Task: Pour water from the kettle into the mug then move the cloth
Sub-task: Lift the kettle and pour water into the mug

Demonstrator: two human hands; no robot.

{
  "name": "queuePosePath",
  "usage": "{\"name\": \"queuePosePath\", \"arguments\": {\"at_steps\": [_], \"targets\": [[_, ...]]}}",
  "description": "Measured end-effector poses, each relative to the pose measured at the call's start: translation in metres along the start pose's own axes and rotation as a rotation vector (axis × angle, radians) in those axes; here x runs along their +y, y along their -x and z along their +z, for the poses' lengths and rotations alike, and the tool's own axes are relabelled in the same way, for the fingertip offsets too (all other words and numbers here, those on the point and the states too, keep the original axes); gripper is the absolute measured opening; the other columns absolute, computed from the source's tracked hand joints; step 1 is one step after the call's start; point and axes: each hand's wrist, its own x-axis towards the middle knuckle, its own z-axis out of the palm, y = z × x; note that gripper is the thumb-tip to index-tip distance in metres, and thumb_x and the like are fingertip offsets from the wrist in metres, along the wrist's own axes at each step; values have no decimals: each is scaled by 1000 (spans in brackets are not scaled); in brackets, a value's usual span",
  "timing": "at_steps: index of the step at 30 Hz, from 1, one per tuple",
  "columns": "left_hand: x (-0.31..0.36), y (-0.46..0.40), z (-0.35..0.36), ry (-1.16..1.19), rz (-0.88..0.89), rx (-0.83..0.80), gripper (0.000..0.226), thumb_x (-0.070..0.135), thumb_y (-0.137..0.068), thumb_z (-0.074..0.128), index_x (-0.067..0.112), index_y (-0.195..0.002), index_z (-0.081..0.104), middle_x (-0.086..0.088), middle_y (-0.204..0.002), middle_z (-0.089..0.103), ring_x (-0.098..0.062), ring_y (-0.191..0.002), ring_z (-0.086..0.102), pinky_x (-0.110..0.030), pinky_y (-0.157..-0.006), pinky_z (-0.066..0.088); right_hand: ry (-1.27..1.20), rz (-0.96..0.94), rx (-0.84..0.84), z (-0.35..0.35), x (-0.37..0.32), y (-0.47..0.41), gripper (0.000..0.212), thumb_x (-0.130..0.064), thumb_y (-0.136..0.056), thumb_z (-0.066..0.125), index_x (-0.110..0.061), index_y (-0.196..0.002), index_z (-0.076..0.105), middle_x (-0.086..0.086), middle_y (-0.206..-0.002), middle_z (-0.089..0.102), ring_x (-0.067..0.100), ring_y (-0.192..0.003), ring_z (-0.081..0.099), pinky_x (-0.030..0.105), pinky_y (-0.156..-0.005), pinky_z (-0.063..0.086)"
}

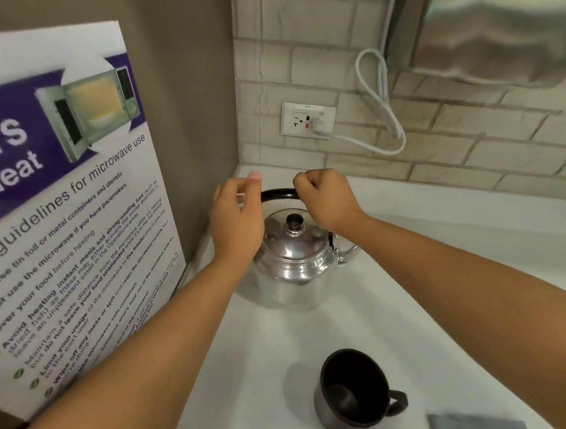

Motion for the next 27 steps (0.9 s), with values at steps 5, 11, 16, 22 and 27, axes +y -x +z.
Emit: {"name": "queuePosePath", "arguments": {"at_steps": [5,11,16,22,27], "targets": [[20,0,2,223,-225,-62,57,61,-92,48,13,-61,55,6,-59,57,-11,-57,52,-27,-58,40,-1,-57,50,-21,-38,7,35,-21,-89,45,-5,-58,50,-1,-46,33,5,-34,32,14,-36,27],[43,8,-11,402,-293,-32,42,39,-85,55,23,-51,38,13,-43,36,-6,-39,32,-15,-35,28,-23,-72,36,-42,-60,42,42,-26,-96,45,-5,-62,58,4,-54,46,4,-43,38,20,-47,34],[41,20,-25,392,-325,-21,37,36,-82,53,22,-54,33,11,-44,29,-8,-39,26,-19,-37,26,-96,-85,299,-66,-40,106,25,-35,-92,53,-14,-86,66,-11,-71,59,-4,-63,52,9,-61,40],[46,38,-38,369,-324,-30,31,41,-75,51,24,-54,36,12,-43,29,-8,-37,27,-18,-39,25,-177,198,393,-56,40,213,24,-31,-92,53,-12,-80,60,6,-77,62,7,-64,53,9,-57,39],[54,49,-55,348,-328,26,37,41,-72,53,27,-46,32,9,-45,28,-12,-42,27,-27,-46,25,-247,381,272,-19,80,254,33,-30,-94,51,-4,-73,52,4,-69,55,9,-62,49,16,-61,41]]}}
